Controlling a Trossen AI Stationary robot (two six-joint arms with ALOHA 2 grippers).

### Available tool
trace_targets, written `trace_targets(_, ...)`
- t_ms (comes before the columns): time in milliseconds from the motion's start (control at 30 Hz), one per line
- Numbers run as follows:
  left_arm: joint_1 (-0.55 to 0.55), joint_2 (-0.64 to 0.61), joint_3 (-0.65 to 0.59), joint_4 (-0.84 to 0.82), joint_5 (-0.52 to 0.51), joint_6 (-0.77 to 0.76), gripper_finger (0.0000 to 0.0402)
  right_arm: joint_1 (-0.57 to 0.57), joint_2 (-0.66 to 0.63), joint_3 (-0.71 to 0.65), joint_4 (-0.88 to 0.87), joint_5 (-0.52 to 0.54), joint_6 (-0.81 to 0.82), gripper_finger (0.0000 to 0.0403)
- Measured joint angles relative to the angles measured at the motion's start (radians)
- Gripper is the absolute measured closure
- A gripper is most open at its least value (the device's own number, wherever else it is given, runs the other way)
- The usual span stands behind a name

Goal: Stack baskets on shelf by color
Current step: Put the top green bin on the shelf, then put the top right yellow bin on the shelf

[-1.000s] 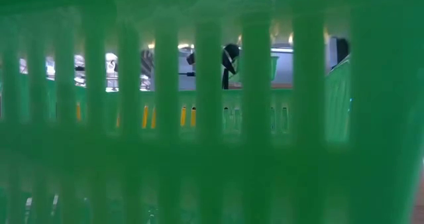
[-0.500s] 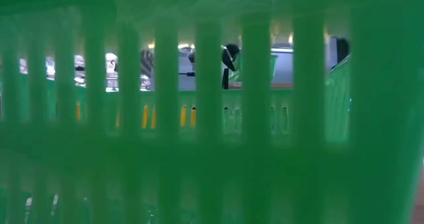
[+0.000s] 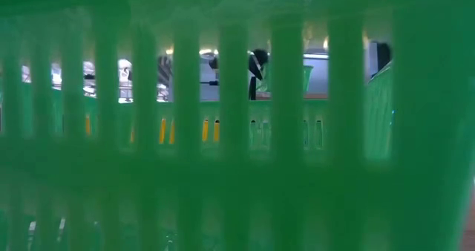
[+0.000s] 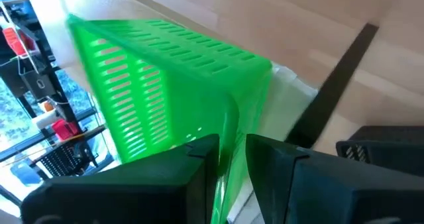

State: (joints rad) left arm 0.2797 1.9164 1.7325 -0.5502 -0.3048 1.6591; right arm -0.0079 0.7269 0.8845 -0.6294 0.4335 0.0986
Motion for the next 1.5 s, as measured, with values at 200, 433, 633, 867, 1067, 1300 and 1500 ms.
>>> trace_targets(200, -0.005, -0.027, 0.001, -0.014, 0.005, 0.003, 0.0333, 0.0, 0.0, 0.0, 0.001, 0.0, 0.0, 0.0402)
trace_targets(433, -0.027, -0.047, 0.0, -0.037, -0.004, -0.086, 0.0333, 0.0, 0.0, 0.0, 0.003, 0.0, 0.001, 0.0402)
trace_targets(633, -0.067, -0.138, 0.001, -0.018, -0.065, -0.34, 0.0333, 0.0, 0.0, 0.0, 0.003, 0.0, 0.001, 0.0402)
trace_targets(867, -0.109, -0.268, 0.002, -0.056, -0.08, -0.908, 0.0333, 0.0, 0.0, 0.0, 0.004, 0.0, 0.0, 0.0402)
trace_targets(1067, -0.148, -0.32, 0.002, -0.222, -0.07, -1.328, 0.0333, 0.0, 0.0, 0.0, 0.003, 0.0, 0.0, 0.0402)
trace_targets(1300, -0.206, -0.315, 0.001, -0.468, -0.067, -1.657, 0.0333, 0.0, 0.0, 0.0, 0.003, 0.0, 0.001, 0.0402)
trace_targets(1500, -0.267, -0.318, 0.0, -0.484, -0.1, -1.803, 0.0333, 0.0, 0.0, 0.0, 0.005, 0.0, 0.002, 0.0402)
